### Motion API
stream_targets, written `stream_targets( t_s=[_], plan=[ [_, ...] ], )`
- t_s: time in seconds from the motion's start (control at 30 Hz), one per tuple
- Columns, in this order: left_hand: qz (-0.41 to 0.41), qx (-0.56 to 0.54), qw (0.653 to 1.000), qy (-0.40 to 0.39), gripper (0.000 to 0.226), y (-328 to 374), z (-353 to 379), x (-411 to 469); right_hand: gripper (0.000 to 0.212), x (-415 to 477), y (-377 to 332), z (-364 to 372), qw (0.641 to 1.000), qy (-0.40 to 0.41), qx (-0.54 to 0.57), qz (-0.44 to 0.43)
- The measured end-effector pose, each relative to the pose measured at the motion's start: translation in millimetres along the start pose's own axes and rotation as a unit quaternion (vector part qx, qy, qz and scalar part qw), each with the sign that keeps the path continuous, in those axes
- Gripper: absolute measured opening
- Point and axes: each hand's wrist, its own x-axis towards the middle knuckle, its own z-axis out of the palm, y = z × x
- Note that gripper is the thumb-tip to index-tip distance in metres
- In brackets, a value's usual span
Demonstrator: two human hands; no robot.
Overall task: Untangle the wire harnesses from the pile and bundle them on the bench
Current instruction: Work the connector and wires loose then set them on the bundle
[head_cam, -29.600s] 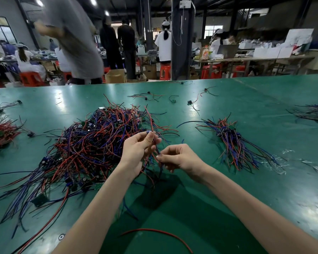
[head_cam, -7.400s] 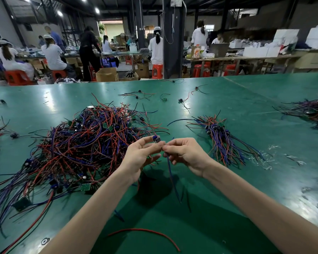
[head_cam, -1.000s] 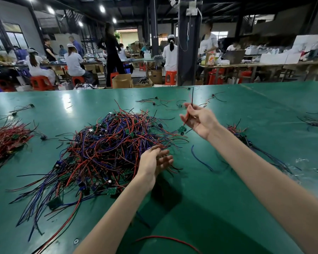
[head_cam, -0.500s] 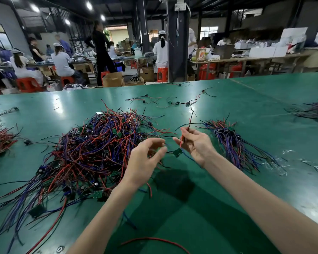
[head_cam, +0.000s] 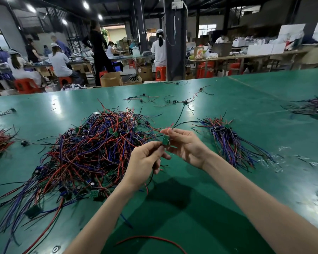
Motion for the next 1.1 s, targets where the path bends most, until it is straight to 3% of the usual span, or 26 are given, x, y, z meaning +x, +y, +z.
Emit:
stream_targets(
  t_s=[0.2, 0.37, 0.47, 0.57, 0.73, 0.87, 1.0, 1.1],
  plan=[
    [-0.132, -0.134, 0.981, -0.049, 0.009, 4, -2, 1, 0.014, 0, 1, 0, 1.000, 0.009, -0.024, 0.016],
    [-0.204, -0.144, 0.965, -0.083, 0.010, 3, -4, 3, 0.012, 0, 5, -4, 0.997, 0.038, -0.054, 0.042],
    [-0.220, -0.129, 0.963, -0.092, 0.007, 3, -4, 3, 0.012, 0, 7, -5, 0.994, 0.052, -0.084, 0.038],
    [-0.235, -0.133, 0.960, -0.076, 0.020, 3, -4, 6, 0.015, 1, 8, -3, 0.992, 0.045, -0.116, 0.032],
    [-0.261, -0.194, 0.942, -0.081, 0.028, 4, -8, 8, 0.016, 0, 10, 0, 0.991, 0.013, -0.124, 0.040],
    [-0.273, -0.245, 0.926, -0.091, 0.027, 5, -9, 8, 0.028, -2, 11, 0, 0.989, -0.022, -0.128, 0.064],
    [-0.285, -0.241, 0.924, -0.080, 0.039, 5, -7, 7, 0.019, -1, 12, 1, 0.991, -0.008, -0.130, 0.028],
    [-0.273, -0.209, 0.937, -0.064, 0.033, 6, -4, 8, 0.016, 0, 12, 1, 0.989, 0.004, -0.144, 0.011]
  ],
)
